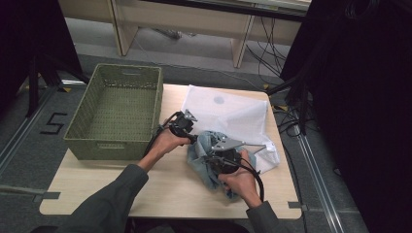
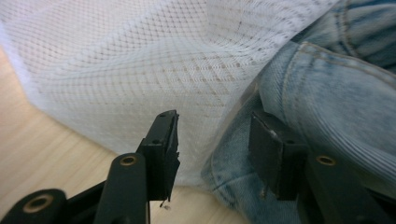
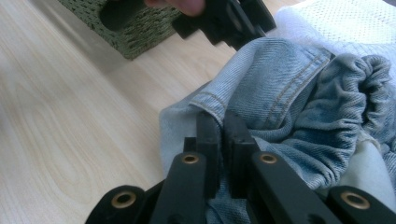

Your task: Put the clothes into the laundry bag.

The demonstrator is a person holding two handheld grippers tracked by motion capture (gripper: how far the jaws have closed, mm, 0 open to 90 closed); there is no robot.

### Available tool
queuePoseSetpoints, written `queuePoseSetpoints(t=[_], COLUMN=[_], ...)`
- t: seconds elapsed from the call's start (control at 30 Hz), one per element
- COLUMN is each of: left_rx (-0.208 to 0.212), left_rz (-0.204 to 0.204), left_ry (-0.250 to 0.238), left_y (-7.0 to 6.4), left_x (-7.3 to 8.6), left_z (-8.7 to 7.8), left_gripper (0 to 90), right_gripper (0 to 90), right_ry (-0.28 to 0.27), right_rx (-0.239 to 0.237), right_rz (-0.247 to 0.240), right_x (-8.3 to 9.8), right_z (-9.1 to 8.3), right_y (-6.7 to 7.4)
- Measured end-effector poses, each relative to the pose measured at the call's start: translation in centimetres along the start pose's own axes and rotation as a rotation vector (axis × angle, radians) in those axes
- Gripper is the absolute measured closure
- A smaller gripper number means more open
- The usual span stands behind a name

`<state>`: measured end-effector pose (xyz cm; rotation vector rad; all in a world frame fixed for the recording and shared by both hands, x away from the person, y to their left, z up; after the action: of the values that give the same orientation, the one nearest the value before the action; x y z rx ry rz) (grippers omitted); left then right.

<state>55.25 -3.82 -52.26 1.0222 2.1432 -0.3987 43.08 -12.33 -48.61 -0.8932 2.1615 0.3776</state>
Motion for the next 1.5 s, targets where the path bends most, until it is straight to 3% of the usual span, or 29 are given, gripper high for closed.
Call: queuePoseSetpoints(t=[0.07,0.1,0.17,0.2,0.33,0.53,0.6,0.7,0.8,0.83,0.9,0.97,1.03,1.1,1.27,1.3,1.33,1.43,1.47,1.5], left_rx=[0.007,0.003,0.008,-0.005,-0.012,0.001,0.008,0.018,0.018,0.014,0.013,0.020,0.035,0.031,-0.014,-0.021,-0.006,0.048,0.079,0.099], left_rz=[-0.006,-0.004,-0.001,0.014,0.069,0.191,0.230,0.257,0.269,0.264,0.259,0.245,0.235,0.228,0.216,0.198,0.140,0.047,0.002,-0.013], left_ry=[-0.008,-0.022,-0.025,-0.021,-0.024,-0.035,-0.030,-0.028,-0.018,-0.012,0.003,0.004,0.004,0.011,-0.048,-0.066,-0.083,-0.083,-0.080,-0.075], left_y=[-0.1,-0.1,-0.3,-0.4,-0.8,-1.7,-2.0,-2.5,-2.3,-2.2,-2.1,-1.8,-1.7,-1.8,-2.8,-3.1,-3.9,-6.4,-7.6,-8.3], left_x=[-0.2,-0.3,-0.4,-0.4,-0.4,-0.7,-0.5,-0.2,0.1,0.3,0.8,1.4,2.0,2.5,2.3,2.3,2.7,4.4,5.3,5.7], left_z=[0.6,0.8,1.0,0.9,-0.7,-5.4,-6.5,-7.4,-7.5,-7.4,-7.3,-7.0,-6.6,-6.3,-7.5,-8.0,-8.3,-8.5,-8.2,-8.0], left_gripper=[56.5,67.8,85.1,88.8,89.4,89.4,89.5,89.4,89.4,89.4,89.4,89.4,89.3,88.2,69.0,64.1,63.4,57.0,55.4,53.7], right_gripper=[87.2,87.2,87.2,87.2,87.3,87.4,87.4,87.4,87.5,87.5,87.4,87.4,87.3,87.3,87.4,87.4,87.3,87.3,87.3,87.2], right_ry=[0.030,0.023,0.021,0.013,0.011,0.025,0.003,-0.013,-0.043,-0.056,-0.046,-0.036,0.010,0.017,0.002,0.005,0.008,0.018,0.016,0.013], right_rx=[-0.007,-0.005,0.003,0.012,0.030,0.046,0.059,0.062,0.100,0.126,0.156,0.157,0.144,0.135,0.131,0.130,0.128,0.120,0.123,0.122], right_rz=[0.014,-0.004,0.007,-0.001,0.015,0.023,0.024,0.031,0.046,0.023,0.055,0.088,0.123,0.135,0.125,0.120,0.120,0.137,0.117,0.113], right_x=[0.2,0.1,0.1,0.1,0.1,0.0,-0.4,-1.2,-2.5,-2.9,-3.0,-2.4,-1.2,-0.7,-1.1,-1.2,-1.1,-1.0,-1.0,-1.0], right_z=[-0.2,-0.1,-0.1,-0.1,-0.1,-0.6,-0.7,-1.3,-1.8,-1.7,-1.3,-0.4,0.6,1.3,1.3,1.2,1.2,1.1,1.1,1.1], right_y=[0.2,0.1,0.0,-0.2,-0.5,-0.8,-1.1,-1.5,-2.7,-3.7,-5.1,-6.0,-6.1,-6.0,-5.4,-5.4,-5.4,-5.3,-5.5,-5.5])
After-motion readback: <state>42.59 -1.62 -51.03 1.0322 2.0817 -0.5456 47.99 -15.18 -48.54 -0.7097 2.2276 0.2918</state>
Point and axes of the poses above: each handheld gripper's, and its own axes: z roughly forward along the jaws, x roughly out of its underside, y roughly to its left, the point moved 9 cm from there along z, roughly forward along the jaws, and after that the axes turned 2 degrees about z, right-handed, at the moved point
